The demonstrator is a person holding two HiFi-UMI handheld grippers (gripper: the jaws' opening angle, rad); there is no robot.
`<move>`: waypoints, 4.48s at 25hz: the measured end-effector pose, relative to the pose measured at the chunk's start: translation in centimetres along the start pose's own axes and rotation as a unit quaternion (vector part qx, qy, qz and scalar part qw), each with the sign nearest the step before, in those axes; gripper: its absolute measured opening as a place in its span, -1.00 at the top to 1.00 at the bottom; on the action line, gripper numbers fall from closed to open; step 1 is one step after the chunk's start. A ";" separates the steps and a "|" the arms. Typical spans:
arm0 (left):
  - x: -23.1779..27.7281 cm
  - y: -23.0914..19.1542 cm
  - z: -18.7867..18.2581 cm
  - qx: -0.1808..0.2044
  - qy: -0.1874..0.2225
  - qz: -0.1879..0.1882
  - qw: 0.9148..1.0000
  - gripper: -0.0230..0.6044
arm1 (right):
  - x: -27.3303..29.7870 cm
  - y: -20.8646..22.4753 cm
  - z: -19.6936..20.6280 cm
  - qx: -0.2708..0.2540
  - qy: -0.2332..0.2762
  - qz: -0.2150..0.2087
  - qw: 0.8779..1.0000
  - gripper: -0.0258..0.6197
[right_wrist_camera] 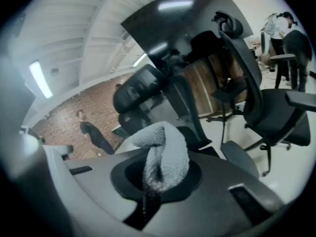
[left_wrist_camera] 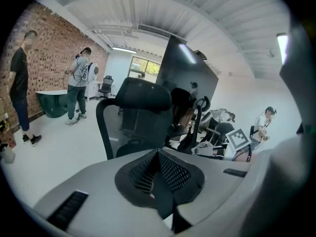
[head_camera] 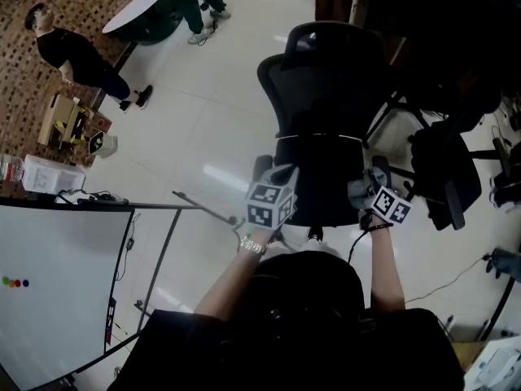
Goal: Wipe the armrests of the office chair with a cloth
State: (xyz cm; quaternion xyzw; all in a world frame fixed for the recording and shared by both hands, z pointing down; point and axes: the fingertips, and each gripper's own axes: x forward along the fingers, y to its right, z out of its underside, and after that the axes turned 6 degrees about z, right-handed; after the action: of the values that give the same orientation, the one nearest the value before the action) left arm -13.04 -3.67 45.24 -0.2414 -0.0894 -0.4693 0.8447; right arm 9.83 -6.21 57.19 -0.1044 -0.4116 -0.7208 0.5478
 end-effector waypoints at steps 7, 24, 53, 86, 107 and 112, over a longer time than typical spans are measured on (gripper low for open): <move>3.5 0.3 3.3 -0.003 -0.058 -0.003 0.998 0.93 | 4.4 15.5 2.8 0.015 -0.085 0.123 0.989 0.86; 6.2 3.1 5.2 -0.030 -0.083 0.019 0.996 0.92 | 20.9 24.1 4.5 -0.173 -0.146 0.119 0.967 0.86; 9.2 7.5 8.5 -0.016 -0.140 0.036 0.989 0.92 | 6.8 28.3 22.1 -0.118 -0.191 0.121 0.967 0.86; 6.8 5.6 10.2 -0.028 -0.160 0.016 0.987 0.92 | 9.3 30.0 16.7 -0.177 -0.129 0.192 0.957 0.85; 4.7 4.2 11.9 -0.036 -0.178 -0.017 0.983 0.92 | 22.1 31.4 4.1 -0.234 -0.173 0.180 0.940 0.85; 3.8 3.1 12.0 -0.043 -0.175 -0.027 0.983 0.92 | 17.1 33.2 6.6 -0.161 -0.135 0.216 0.953 0.86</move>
State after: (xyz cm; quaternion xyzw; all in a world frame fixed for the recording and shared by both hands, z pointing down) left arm -7.48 0.73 56.15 -0.3535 -0.2222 -0.4453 0.7920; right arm 30.48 -15.60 87.60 -0.3741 -0.3275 -0.6211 0.6058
